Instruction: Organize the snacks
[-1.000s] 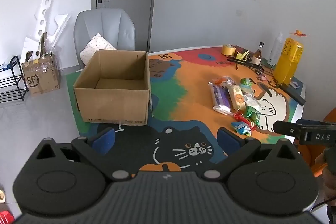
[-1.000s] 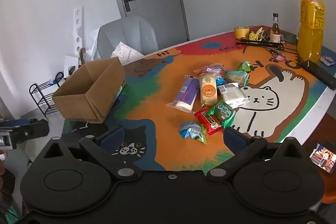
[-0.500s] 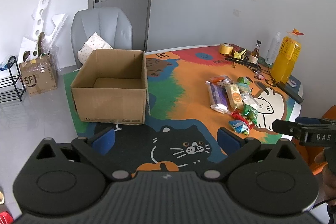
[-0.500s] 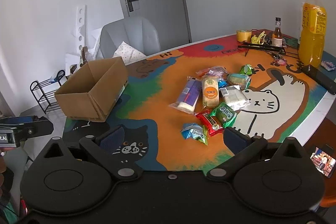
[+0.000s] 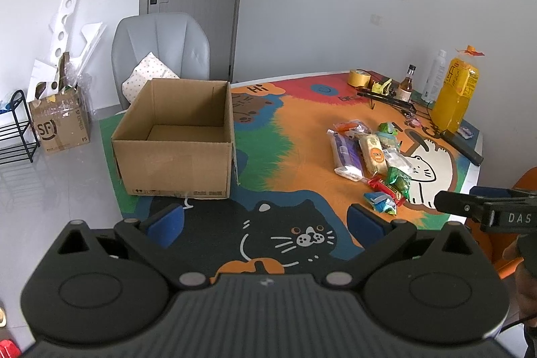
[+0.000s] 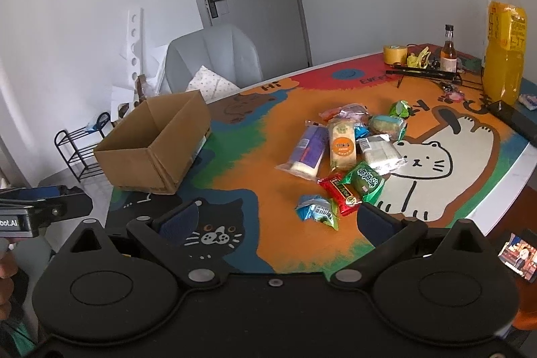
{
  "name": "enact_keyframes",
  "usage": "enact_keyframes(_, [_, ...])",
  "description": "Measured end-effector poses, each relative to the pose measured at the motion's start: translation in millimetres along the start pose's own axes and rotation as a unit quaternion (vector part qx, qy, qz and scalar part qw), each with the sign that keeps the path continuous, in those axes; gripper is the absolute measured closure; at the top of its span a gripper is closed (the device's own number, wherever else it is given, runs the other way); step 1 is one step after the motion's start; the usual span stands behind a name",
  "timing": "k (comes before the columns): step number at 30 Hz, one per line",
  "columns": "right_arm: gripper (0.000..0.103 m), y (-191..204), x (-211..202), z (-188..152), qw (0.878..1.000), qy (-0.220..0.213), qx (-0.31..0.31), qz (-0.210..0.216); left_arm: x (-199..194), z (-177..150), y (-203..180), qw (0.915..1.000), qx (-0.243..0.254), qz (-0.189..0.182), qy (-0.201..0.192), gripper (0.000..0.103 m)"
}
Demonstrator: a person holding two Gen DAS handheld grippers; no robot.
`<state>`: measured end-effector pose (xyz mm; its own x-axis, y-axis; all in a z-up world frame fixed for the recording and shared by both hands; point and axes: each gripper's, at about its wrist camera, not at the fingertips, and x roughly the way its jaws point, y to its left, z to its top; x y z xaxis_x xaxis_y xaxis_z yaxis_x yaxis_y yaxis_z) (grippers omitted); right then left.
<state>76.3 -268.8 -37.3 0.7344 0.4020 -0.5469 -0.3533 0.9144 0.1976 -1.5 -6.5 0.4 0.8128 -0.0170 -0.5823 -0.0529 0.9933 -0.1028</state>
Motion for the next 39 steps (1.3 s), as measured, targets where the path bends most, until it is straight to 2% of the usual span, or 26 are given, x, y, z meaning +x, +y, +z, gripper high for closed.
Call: enact_keyframes(39, [0.000, 2.9, 3.2, -1.4, 1.000, 0.005, -0.005, -0.010, 1.1, -1.2, 2.6, 1.0000, -0.001, 0.000, -0.002, 0.000])
